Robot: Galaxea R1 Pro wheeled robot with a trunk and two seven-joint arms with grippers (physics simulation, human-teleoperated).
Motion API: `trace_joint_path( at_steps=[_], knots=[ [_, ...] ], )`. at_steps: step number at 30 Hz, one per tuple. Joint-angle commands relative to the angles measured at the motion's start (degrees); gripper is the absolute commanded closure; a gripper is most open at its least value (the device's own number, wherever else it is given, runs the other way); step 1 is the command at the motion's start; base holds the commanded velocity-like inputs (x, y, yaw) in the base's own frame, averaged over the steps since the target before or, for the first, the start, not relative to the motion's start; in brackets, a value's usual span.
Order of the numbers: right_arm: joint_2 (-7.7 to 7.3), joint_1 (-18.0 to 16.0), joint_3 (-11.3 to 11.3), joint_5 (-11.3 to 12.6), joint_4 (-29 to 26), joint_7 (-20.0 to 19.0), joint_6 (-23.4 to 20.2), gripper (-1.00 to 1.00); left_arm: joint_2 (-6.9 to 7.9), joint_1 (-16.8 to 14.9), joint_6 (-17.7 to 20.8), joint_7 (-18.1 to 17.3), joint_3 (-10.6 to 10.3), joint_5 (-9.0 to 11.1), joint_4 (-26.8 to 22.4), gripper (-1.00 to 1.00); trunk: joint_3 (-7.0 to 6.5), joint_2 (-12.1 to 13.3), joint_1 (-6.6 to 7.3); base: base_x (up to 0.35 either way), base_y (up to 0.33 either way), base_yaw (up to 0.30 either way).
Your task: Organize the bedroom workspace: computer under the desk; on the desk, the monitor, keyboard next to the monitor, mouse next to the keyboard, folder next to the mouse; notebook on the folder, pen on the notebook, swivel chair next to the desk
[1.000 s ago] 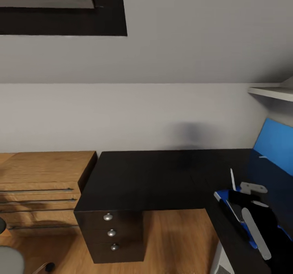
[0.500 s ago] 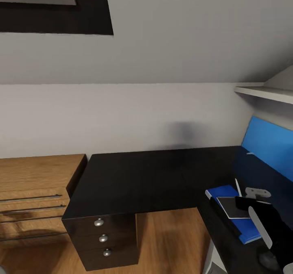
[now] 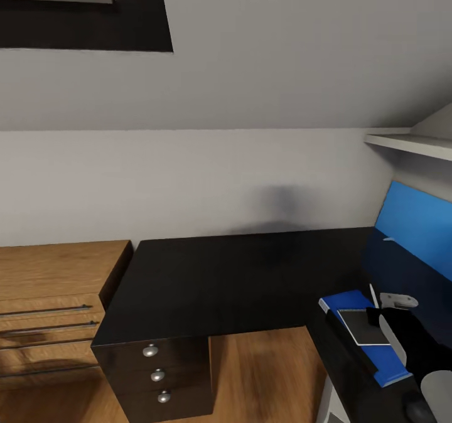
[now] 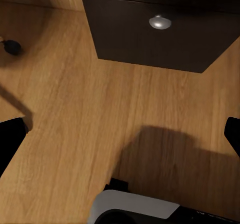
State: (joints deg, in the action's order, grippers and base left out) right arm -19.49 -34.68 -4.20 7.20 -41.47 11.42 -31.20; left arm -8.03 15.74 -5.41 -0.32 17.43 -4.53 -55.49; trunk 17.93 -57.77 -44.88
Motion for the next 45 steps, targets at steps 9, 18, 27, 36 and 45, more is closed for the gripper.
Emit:
trace_joint_path(
  at_steps=[9, 18, 27, 36, 45],
  knots=[
    [-0.02, -1.58, 0.07, 0.62, 3.98, 0.31, -0.09, 1.0, -0.06, -0.01, -0.13, -0.03, 0.15, -0.48, -0.05, -1.0, 0.06, -0.05, -0.01, 0.0, 0.0, 0.0],
    [-0.02, -2.98, 0.14, 0.62, 6.51, -1.51, -0.38, 1.0, -0.06, -0.01, -0.13, -0.03, 0.15, -0.48, -0.05, -1.0, 0.06, -0.05, -0.01, 0.0, 0.0, 0.0],
    [0.01, -3.02, 0.28, 0.57, 6.66, -4.63, -0.58, 1.0, -0.06, -0.01, -0.13, -0.03, 0.15, -0.48, -0.05, -1.0, 0.06, -0.05, -0.01, 0.0, 0.0, 0.0],
    [-0.02, -3.02, 0.32, 0.53, 6.66, -5.78, -1.01, 1.0, -0.06, -0.01, -0.15, -0.12, 0.15, -0.35, -0.21, -1.0, 0.06, -0.05, -0.01, 0.0, 0.0, 0.0],
    [-0.09, -3.1, 0.3, 0.53, 6.68, -5.88, -3.8, 1.0, -0.14, -0.01, -0.22, 0.09, 0.18, -0.22, -1.62, -1.0, 0.06, -0.05, -0.01, 0.0, 0.0, 0.0]
  ],
)
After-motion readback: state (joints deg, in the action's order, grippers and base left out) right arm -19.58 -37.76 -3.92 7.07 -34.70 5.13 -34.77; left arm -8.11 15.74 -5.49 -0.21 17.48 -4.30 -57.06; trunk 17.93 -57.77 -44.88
